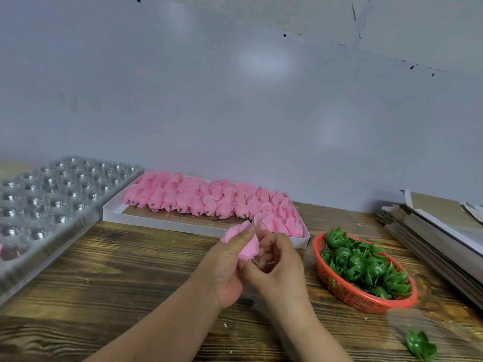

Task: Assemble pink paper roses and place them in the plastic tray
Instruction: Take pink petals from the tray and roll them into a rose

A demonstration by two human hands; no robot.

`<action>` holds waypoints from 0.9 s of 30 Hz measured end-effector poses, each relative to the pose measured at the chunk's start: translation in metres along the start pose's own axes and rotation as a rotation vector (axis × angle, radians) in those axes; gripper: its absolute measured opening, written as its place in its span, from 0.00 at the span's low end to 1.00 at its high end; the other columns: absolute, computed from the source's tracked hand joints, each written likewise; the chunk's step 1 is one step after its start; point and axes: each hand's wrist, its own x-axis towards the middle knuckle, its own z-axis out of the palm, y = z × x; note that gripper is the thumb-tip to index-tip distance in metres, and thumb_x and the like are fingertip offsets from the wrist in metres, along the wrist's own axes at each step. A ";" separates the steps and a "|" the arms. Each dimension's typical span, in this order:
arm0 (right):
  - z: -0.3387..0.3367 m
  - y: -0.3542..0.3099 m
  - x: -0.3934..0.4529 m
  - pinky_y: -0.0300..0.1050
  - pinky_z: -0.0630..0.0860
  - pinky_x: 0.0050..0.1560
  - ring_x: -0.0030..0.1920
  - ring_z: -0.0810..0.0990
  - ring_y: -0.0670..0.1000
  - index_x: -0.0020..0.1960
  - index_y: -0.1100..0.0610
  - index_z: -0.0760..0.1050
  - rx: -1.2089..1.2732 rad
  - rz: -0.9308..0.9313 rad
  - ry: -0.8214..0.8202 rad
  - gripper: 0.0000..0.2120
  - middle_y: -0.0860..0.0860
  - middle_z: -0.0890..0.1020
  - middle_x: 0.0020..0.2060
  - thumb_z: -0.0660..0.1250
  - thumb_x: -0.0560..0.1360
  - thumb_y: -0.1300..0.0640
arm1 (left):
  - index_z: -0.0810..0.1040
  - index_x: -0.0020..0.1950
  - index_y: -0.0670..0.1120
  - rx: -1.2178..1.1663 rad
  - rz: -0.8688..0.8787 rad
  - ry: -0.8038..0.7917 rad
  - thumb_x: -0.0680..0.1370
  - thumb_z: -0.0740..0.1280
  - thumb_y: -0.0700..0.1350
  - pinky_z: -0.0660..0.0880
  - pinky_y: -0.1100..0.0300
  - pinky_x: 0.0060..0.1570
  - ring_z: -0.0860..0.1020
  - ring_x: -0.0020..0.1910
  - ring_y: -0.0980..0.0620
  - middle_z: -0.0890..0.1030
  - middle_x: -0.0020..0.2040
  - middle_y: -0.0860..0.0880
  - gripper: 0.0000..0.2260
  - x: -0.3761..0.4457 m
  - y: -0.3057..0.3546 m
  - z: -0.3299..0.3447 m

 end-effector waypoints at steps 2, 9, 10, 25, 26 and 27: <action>-0.001 0.003 0.000 0.34 0.68 0.31 0.29 0.70 0.43 0.40 0.51 0.71 -0.052 -0.039 0.040 0.16 0.43 0.73 0.28 0.77 0.62 0.63 | 0.85 0.34 0.47 -0.023 0.007 -0.003 0.66 0.71 0.47 0.78 0.52 0.45 0.81 0.38 0.46 0.83 0.40 0.43 0.05 0.000 0.000 0.001; 0.001 0.005 0.000 0.44 0.75 0.36 0.35 0.73 0.46 0.39 0.44 0.72 -0.155 -0.175 0.032 0.18 0.46 0.76 0.36 0.76 0.64 0.64 | 0.85 0.42 0.45 -0.069 -0.026 0.012 0.66 0.71 0.46 0.80 0.56 0.39 0.81 0.35 0.50 0.84 0.41 0.45 0.08 0.002 -0.001 -0.001; 0.002 0.005 0.001 0.42 0.74 0.36 0.36 0.73 0.46 0.40 0.45 0.72 -0.171 -0.201 0.031 0.18 0.45 0.76 0.36 0.76 0.64 0.64 | 0.86 0.40 0.46 -0.061 -0.025 0.013 0.66 0.71 0.46 0.81 0.57 0.37 0.82 0.34 0.50 0.84 0.40 0.45 0.07 0.001 -0.001 -0.001; 0.003 0.004 0.003 0.32 0.66 0.37 0.35 0.71 0.42 0.42 0.51 0.78 -0.036 -0.097 -0.008 0.14 0.44 0.73 0.36 0.71 0.63 0.68 | 0.85 0.41 0.42 -0.012 -0.035 -0.028 0.60 0.77 0.48 0.78 0.60 0.40 0.73 0.38 0.50 0.76 0.38 0.44 0.14 -0.003 -0.002 0.003; 0.003 0.004 0.003 0.31 0.66 0.37 0.35 0.71 0.42 0.44 0.52 0.79 -0.024 -0.095 -0.025 0.13 0.44 0.73 0.37 0.71 0.63 0.66 | 0.85 0.41 0.43 -0.010 -0.028 -0.035 0.60 0.77 0.48 0.77 0.60 0.40 0.73 0.38 0.50 0.76 0.38 0.44 0.13 -0.004 -0.002 0.003; 0.003 0.004 0.003 0.31 0.66 0.37 0.36 0.71 0.42 0.46 0.53 0.80 -0.011 -0.091 -0.043 0.13 0.44 0.74 0.39 0.70 0.62 0.64 | 0.86 0.41 0.43 -0.004 -0.024 -0.040 0.61 0.76 0.48 0.77 0.60 0.42 0.73 0.40 0.49 0.77 0.40 0.44 0.12 -0.004 -0.002 0.003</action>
